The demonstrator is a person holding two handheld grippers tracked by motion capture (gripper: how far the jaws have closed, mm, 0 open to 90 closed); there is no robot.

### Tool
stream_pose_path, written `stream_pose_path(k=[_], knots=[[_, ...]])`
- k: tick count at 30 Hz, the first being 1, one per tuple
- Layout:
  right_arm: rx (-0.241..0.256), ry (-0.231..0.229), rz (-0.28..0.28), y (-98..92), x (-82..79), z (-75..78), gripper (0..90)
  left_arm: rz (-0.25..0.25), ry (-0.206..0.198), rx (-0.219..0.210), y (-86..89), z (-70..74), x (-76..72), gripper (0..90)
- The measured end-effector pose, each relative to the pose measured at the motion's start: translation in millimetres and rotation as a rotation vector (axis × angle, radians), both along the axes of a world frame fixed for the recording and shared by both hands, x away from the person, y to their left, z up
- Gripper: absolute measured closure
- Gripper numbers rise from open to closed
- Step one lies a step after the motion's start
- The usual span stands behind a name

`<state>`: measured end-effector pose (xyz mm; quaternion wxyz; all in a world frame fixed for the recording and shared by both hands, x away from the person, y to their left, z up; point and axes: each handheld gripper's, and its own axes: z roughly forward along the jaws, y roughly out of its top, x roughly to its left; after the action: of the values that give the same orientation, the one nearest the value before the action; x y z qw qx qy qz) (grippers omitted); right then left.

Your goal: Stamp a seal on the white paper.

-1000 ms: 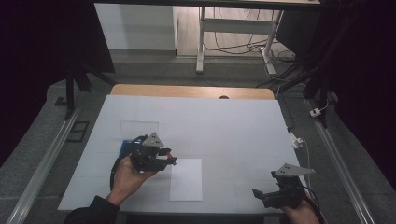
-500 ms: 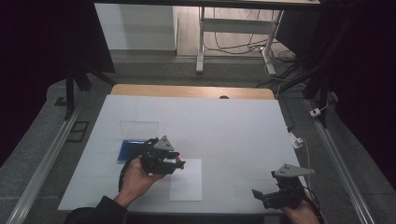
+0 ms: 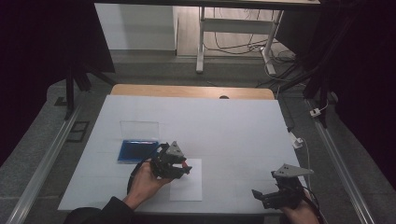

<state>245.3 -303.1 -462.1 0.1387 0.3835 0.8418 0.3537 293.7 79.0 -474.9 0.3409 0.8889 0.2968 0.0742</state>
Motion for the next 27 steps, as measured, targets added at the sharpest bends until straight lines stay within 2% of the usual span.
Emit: stream_pose_path(k=[10, 21, 27], knots=[[-0.002, -0.002, 0.001, 0.1, -0.4, 0.2, 0.0, -0.029, 0.028, 0.048, -10.2, -14.3, 0.0, 58.5], [-0.007, -0.004, 0.006, 0.3, -0.7, 0.2, 0.0, -0.03, 0.04, 0.074, -10.5, -22.9, 1.5, 58.5], [-0.006, -0.004, 0.007, 0.7, -0.7, 0.2, 0.0, -0.032, 0.042, 0.065, -9.2, -24.6, 1.4, 58.6]])
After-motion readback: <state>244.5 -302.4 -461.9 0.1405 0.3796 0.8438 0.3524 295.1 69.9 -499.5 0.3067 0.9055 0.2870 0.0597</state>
